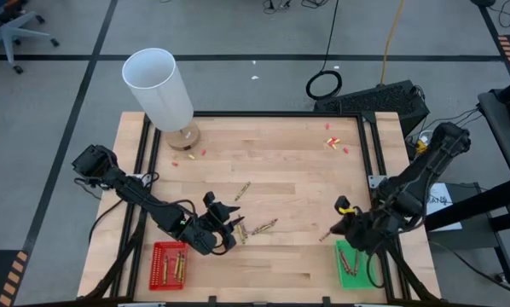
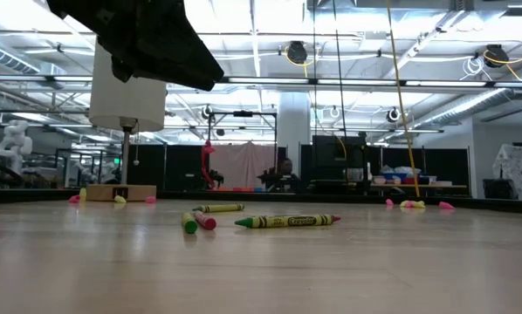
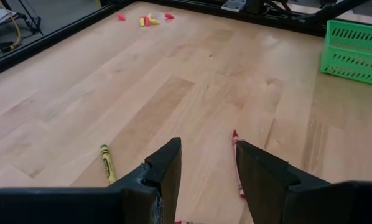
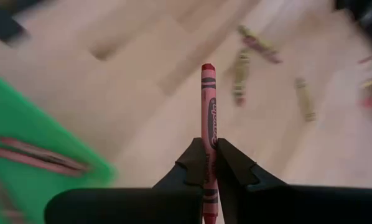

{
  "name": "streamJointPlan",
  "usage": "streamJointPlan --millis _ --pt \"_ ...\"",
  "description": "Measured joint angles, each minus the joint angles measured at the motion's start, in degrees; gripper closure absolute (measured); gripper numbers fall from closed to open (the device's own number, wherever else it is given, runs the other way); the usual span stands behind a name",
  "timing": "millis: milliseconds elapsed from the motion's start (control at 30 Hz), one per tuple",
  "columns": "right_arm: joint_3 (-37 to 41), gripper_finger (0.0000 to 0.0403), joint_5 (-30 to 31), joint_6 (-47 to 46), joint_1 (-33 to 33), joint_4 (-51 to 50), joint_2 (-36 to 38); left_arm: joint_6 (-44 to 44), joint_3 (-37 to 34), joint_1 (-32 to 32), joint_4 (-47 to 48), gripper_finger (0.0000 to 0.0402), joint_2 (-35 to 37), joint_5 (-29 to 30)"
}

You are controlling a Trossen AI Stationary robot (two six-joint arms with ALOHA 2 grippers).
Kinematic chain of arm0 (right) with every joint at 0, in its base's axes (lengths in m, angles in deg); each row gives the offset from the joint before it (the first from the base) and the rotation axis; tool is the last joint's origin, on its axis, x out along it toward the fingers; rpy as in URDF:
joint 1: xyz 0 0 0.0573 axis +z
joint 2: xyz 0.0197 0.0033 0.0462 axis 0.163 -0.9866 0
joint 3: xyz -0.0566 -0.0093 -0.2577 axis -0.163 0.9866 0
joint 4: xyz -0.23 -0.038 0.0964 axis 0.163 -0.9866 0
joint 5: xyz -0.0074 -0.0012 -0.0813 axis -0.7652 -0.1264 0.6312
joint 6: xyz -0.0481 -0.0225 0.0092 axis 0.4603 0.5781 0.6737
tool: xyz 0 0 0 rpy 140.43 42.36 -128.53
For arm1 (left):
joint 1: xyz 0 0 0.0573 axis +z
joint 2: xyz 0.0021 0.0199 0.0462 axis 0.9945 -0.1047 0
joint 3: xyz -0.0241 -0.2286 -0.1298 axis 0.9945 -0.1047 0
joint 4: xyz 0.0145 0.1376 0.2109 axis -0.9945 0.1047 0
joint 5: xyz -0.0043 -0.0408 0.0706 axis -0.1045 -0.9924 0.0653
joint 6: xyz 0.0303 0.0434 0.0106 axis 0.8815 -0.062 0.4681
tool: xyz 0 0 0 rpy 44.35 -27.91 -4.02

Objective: Sort crayons
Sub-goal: Put the red crayon into the green bin

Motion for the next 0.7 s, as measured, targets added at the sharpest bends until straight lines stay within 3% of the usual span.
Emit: streamJointPlan --millis 200,500,700 --pt "0.0 0.0399 -6.1 -18.5 3.7 0.0 0.0 -0.3 0.0 0.0 -0.2 0.0249 0.0 -0.3" --pt "0.0 0.0399 -10.3 -49.6 8.3 0.0 -0.2 -0.4 0.0 0.0 -1.6 0.0249 0.0 -1.0" --pt "0.0 0.0399 -11.3 -58.0 11.6 0.0 -2.7 -0.4 0.0 0.0 -1.6 0.0249 0.0 -1.0"
